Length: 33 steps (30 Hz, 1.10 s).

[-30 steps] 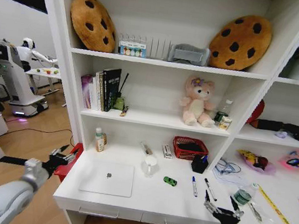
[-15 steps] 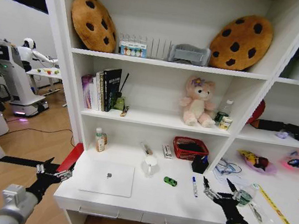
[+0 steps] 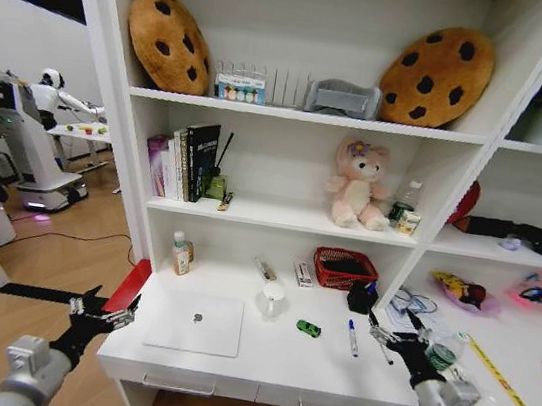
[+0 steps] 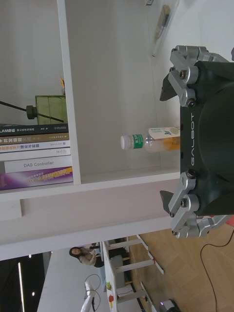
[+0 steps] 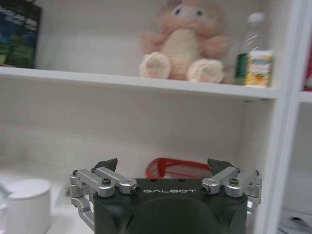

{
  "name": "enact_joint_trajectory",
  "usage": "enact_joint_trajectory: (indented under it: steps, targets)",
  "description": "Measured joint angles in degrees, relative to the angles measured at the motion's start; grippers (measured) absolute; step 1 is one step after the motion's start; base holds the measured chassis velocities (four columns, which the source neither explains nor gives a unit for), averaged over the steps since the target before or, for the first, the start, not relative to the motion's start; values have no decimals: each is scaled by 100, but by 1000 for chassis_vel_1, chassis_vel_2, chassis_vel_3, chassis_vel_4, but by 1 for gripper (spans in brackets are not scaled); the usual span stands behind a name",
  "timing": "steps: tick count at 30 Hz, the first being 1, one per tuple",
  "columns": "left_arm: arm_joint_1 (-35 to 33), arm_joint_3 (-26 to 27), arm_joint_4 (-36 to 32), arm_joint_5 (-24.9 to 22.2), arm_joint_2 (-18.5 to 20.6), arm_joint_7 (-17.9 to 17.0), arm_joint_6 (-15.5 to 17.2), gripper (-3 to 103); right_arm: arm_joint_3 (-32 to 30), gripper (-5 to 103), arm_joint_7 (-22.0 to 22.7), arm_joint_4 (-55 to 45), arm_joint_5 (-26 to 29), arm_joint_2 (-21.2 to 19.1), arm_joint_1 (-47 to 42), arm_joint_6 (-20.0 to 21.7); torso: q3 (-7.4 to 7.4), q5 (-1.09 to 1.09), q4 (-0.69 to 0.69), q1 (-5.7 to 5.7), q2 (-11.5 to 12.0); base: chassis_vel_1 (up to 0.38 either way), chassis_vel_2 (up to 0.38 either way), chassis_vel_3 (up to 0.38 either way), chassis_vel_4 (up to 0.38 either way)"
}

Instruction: Organize the objects on the table.

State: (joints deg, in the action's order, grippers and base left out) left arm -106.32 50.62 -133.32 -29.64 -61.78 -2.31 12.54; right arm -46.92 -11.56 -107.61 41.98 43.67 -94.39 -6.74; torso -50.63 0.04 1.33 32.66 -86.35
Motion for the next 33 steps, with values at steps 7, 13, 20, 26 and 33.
enact_joint_trajectory:
  steps: [7, 13, 20, 26, 33]
  targets:
    - [8, -4, 8, -1, 5, 6, -2, 100, 413, 100, -3329, 1398, 608, -897, 762, 16, 0, -4, 0, 1, 0, 0, 0, 0, 0]
    - [12, -7, 12, -2, 8, 14, -4, 100, 1491, 100, -4917, 2157, 326, -920, 1696, 117, 0, -3, 0, 1, 0, 0, 0, 0, 0]
    - [16, -11, 15, -5, 10, 15, -4, 100, 2591, 100, -4607, 2832, -402, -569, 2898, -92, 0, -4, 0, 1, 0, 0, 0, 0, 0]
    - [17, -13, 18, -5, 13, 16, -4, 100, 3192, 100, -4296, 3381, -753, -147, 3503, -255, 0, -5, 0, 1, 0, 0, 0, 0, 0]
    - [18, -13, 20, -5, 13, 16, -4, 100, 3288, 100, -4123, 3771, -934, 185, 3608, -333, 0, -5, 0, 0, 0, 0, 0, 0, 0]
